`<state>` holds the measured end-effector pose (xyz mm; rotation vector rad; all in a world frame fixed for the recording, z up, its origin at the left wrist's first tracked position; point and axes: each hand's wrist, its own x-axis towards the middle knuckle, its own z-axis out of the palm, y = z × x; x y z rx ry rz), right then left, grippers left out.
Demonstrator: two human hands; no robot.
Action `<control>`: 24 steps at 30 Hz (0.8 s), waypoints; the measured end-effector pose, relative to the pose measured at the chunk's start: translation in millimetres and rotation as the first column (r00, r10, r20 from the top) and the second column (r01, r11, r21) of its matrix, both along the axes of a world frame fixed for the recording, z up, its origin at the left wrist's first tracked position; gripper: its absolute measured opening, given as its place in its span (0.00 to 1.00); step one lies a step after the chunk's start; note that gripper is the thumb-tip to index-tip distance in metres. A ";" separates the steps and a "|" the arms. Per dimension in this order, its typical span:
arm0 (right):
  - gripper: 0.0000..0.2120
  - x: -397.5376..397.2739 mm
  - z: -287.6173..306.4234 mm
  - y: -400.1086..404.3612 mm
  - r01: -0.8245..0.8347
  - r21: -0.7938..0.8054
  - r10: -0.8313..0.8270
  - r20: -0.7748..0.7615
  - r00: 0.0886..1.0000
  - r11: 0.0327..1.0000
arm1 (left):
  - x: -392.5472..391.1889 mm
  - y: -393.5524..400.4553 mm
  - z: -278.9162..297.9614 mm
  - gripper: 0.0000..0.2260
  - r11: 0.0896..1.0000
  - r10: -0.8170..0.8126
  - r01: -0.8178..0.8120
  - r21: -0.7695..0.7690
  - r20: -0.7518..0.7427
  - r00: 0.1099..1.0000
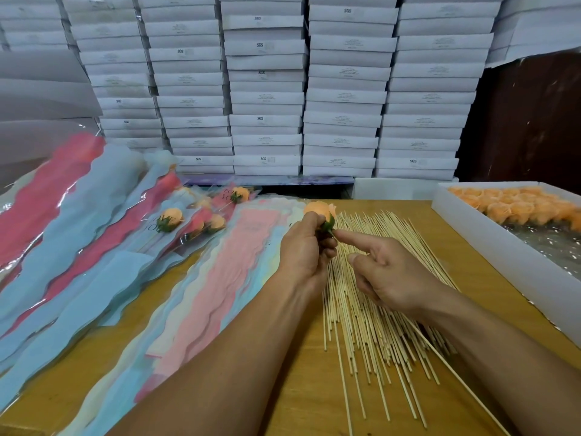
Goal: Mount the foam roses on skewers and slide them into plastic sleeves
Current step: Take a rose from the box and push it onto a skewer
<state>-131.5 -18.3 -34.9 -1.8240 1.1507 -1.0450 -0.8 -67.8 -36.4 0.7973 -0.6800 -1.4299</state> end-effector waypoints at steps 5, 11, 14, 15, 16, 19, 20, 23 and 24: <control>0.24 -8.0 1.2 -4.5 0.039 0.056 -0.045 0.104 0.994 0.998 | -7.0 4.9 -1.3 0.14 0.998 0.028 -0.016 -0.068 0.178 0.984; 0.19 -21.4 1.7 -13.2 0.217 0.157 -0.249 0.227 0.942 0.963 | -6.7 8.9 18.5 0.10 0.993 0.071 0.017 -0.114 0.725 0.685; 0.18 -24.6 0.5 -15.7 0.239 0.188 -0.280 0.238 0.930 0.953 | -8.4 12.9 37.8 0.08 0.981 -0.003 0.178 -0.077 0.911 0.412; 0.17 -25.0 0.2 -16.0 0.237 0.192 -0.280 0.240 0.929 0.952 | -7.4 13.3 45.4 0.08 0.973 -0.007 0.222 -0.069 0.945 0.328; 0.17 -25.1 -0.1 -16.6 0.236 0.196 -0.280 0.243 0.929 0.952 | -4.2 12.8 52.6 0.09 0.965 -0.008 0.255 -0.057 0.969 0.249; 0.16 -25.4 -1.1 -18.9 0.233 0.189 -0.274 0.232 0.933 0.954 | 13.5 6.4 71.4 0.10 0.958 -0.010 0.287 0.002 1.000 0.025; 0.16 -25.6 -2.0 -19.8 0.228 0.186 -0.268 0.227 0.936 0.956 | 21.7 4.0 76.5 0.09 0.958 -0.010 0.285 0.022 0.999 -0.043; 0.15 -26.1 -4.5 -21.0 0.212 0.180 -0.248 0.211 0.945 0.961 | 46.4 -3.0 89.8 0.08 0.968 -0.010 0.250 0.029 0.997 -0.075; 0.15 -26.3 -5.0 -21.3 0.209 0.177 -0.244 0.203 0.948 0.962 | 53.4 -4.5 94.4 0.10 0.970 -0.026 0.240 0.035 0.999 -0.039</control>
